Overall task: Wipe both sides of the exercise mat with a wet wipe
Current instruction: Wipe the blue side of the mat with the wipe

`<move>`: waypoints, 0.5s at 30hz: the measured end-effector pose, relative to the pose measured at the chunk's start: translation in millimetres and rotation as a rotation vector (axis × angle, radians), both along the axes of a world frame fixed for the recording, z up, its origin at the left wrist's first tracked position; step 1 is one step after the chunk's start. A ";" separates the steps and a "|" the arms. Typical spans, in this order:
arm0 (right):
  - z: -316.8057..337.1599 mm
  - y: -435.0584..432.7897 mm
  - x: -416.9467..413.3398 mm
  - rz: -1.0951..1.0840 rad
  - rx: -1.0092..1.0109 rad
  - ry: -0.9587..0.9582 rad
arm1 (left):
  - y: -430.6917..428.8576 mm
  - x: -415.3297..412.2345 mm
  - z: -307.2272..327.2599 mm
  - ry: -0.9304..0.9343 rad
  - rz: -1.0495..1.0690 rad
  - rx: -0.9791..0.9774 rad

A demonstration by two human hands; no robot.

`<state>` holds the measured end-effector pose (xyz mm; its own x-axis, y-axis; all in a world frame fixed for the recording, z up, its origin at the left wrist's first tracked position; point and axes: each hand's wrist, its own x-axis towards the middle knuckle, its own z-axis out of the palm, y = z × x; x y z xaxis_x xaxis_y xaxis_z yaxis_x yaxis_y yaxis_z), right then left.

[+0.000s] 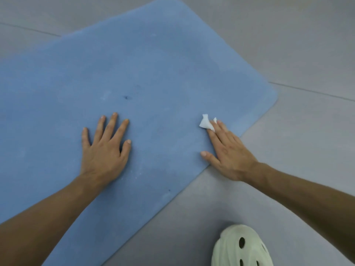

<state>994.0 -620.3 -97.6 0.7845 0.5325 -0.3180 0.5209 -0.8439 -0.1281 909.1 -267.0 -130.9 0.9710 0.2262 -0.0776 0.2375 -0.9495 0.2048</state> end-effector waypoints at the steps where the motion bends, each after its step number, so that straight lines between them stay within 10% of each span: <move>1: 2.0 5.8 -11.0 0.089 0.001 0.003 | -0.9 1.0 -0.1 -0.001 0.000 0.009; 9: 13.2 38.2 -93.3 0.716 0.001 0.049 | -1.2 7.4 -0.7 0.012 -0.007 0.020; 15: 1.3 -15.1 -64.9 0.398 0.007 -0.096 | 0.2 7.9 -1.1 0.017 -0.030 0.031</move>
